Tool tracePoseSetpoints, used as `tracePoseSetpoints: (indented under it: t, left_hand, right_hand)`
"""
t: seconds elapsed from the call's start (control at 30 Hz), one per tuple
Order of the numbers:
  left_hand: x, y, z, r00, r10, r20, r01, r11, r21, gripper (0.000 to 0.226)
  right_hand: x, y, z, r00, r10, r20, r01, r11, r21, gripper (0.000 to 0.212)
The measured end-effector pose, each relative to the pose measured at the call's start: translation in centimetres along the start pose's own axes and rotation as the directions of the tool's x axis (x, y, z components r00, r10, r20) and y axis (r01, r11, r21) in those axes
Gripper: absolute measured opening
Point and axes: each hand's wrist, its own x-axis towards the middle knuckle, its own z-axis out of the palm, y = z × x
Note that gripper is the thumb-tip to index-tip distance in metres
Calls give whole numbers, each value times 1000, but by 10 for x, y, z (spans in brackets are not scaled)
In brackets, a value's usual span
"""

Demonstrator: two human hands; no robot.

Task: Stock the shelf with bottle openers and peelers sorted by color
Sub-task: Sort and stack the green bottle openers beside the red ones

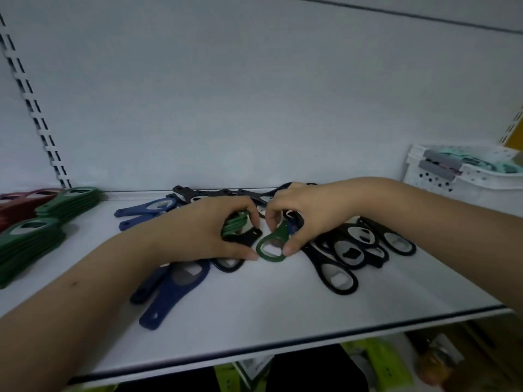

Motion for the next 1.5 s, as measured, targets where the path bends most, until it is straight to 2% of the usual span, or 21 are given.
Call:
tracePoseSetpoints:
  t: [0.1, 0.2, 0.3, 0.4, 0.47, 0.53, 0.57, 0.6, 0.67, 0.73, 0.8, 0.87, 0.97, 1.03, 1.1, 1.17, 1.23, 1.33, 1.4, 1.47, 1.5]
  left_hand:
    - [-3, -6, 0, 996, -74, -44, 67, 989, -131, 36]
    - [5, -8, 2, 951, -225, -212, 129, 912, -389, 22]
    - [10, -7, -2, 863, -429, -265, 118, 683, -721, 24]
    - [11, -6, -3, 818, -538, -204, 72, 447, -891, 35]
    - [11, -7, -1, 807, -566, -168, 52, 351, -935, 37]
    - [13, -8, 2, 827, -549, -124, 66, 312, -948, 44]
    - [13, -8, 4, 850, -517, -97, 66, 287, -956, 49]
    - [14, -7, 4, 872, -483, -75, 57, 253, -966, 52]
    - [13, -4, 1, 884, -465, -33, 50, 165, -985, 47]
    - [13, -6, -1, 874, -486, -10, 55, 119, -991, 32]
    - [14, -12, -3, 876, -482, 18, 85, 117, -990, 42]
    - [17, -14, -7, 898, -435, 57, 119, 115, -986, 50]
    - [28, -7, -10, 914, -390, 115, 171, 113, -979, 39]
    - [39, 2, -8, 919, -375, 125, 178, 111, -978, 36]
    - [54, 12, -5, 917, -382, 113, 182, 148, -972, 40]
    - [73, 19, 1, 911, -403, 88, 167, 165, -972, 40]
    - [91, 21, 7, 903, -422, 76, 147, 138, -979, 38]
    - [103, 16, 16, 900, -423, 109, 128, 16, -992, 32]
    - [103, 10, 18, 899, -415, 142, 118, -83, -990, 26]
    - [101, 6, 18, 888, -429, 165, 109, -152, -982, 19]
    - [99, 5, 18, 879, -447, 166, 107, -155, -982, 20]
  right_hand:
    - [9, -5, -3, 999, 26, 46, -27, 999, 21, 43]
    - [19, -10, 0, 997, 24, -67, -15, 990, 138, 30]
    - [23, -9, -2, 959, 69, -274, -11, 978, 209, 21]
    - [24, -6, -9, 868, 227, -441, -29, 910, 413, 28]
    - [26, -10, -15, 844, 339, -415, 27, 746, 666, 30]
    - [30, -21, -20, 895, 328, -303, 124, 468, 875, 22]
    - [31, -25, -22, 918, 297, -262, 145, 363, 920, 23]
    - [33, -27, -24, 928, 280, -247, 145, 338, 930, 26]
    - [34, -28, -27, 898, 333, -289, 112, 461, 880, 28]
    - [29, -19, -32, 802, 431, -413, 38, 653, 756, 25]
    - [16, 1, -35, 707, 468, -530, -60, 786, 615, 23]
    - [1, 29, -33, 662, 510, -549, -146, 807, 573, 23]
    - [-18, 67, -20, 626, 596, -504, -274, 772, 573, 23]
    - [-22, 82, -12, 641, 585, -496, -351, 799, 488, 19]
    - [-21, 87, -7, 723, 534, -437, -379, 837, 396, 21]
    - [-14, 86, -4, 812, 482, -329, -391, 868, 307, 32]
    - [-6, 84, -5, 851, 462, -249, -405, 880, 248, 37]
    - [4, 87, -5, 869, 435, -236, -382, 893, 240, 26]
    - [6, 91, 0, 870, 406, -281, -322, 898, 301, 22]
    - [3, 94, 5, 842, 406, -354, -253, 879, 405, 21]
    - [1, 94, 5, 820, 414, -395, -218, 864, 454, 22]
